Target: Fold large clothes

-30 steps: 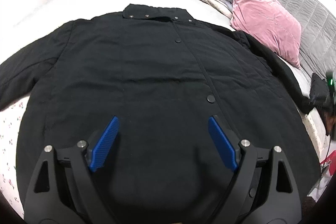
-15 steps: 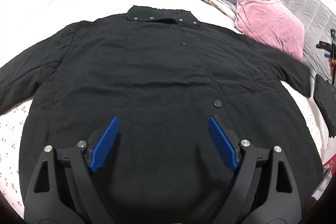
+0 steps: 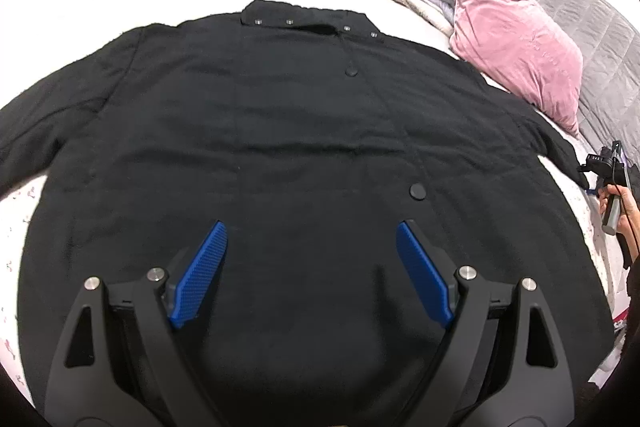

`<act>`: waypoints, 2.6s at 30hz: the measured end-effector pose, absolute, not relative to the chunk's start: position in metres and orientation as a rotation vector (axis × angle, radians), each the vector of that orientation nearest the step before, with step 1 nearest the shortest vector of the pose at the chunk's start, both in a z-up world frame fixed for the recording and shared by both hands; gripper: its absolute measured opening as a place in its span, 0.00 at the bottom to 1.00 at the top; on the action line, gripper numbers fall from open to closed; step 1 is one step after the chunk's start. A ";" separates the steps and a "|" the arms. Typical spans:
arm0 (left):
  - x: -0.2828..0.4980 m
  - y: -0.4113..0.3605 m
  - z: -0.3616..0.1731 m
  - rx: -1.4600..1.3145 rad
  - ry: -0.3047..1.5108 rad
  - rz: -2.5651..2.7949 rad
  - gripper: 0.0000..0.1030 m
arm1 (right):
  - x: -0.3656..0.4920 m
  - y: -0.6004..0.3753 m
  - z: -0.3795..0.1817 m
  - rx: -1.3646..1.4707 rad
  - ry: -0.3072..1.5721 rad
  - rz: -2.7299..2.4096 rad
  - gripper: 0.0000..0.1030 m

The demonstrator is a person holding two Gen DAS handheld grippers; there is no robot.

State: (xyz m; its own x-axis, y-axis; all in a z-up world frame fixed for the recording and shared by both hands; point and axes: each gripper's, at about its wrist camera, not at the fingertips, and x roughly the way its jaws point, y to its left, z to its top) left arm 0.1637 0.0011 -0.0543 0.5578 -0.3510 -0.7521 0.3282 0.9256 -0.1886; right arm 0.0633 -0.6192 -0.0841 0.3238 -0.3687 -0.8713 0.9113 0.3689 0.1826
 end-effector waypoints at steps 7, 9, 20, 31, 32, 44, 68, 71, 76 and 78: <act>0.165 -0.010 -0.069 0.026 0.917 -0.389 0.84 | 0.094 -0.591 -0.065 0.298 0.877 -1.032 0.13; 0.165 -0.011 -0.070 0.037 0.919 -0.390 0.84 | 0.097 -0.602 -0.088 0.266 0.982 -1.085 0.15; 0.173 0.008 -0.054 0.062 0.861 -0.348 0.84 | 0.121 -0.509 -0.028 0.191 0.779 -1.054 0.65; 0.160 0.055 -0.078 0.103 0.906 -0.309 0.85 | 0.157 -0.304 -0.076 0.306 0.934 -0.299 0.73; 0.149 0.059 -0.078 0.097 0.911 -0.316 0.85 | 0.150 -0.297 -0.086 0.280 0.941 -0.320 0.74; 0.040 0.078 -0.080 0.157 0.976 -0.398 0.86 | 0.059 -0.278 -0.081 0.326 0.898 -0.479 0.77; 0.127 0.201 -0.057 -0.313 1.055 -0.046 0.86 | 0.061 -0.220 -0.023 0.337 0.888 -0.379 0.81; 0.138 0.209 -0.058 -0.350 1.027 -0.039 0.86 | 0.067 -0.225 -0.023 0.423 0.888 -0.348 0.81; 0.153 0.227 -0.059 -0.395 0.985 -0.047 0.86 | 0.076 -0.223 -0.023 0.432 0.885 -0.349 0.81; 0.160 0.238 -0.060 -0.430 0.972 -0.055 0.86 | 0.082 -0.222 -0.025 0.450 0.891 -0.341 0.81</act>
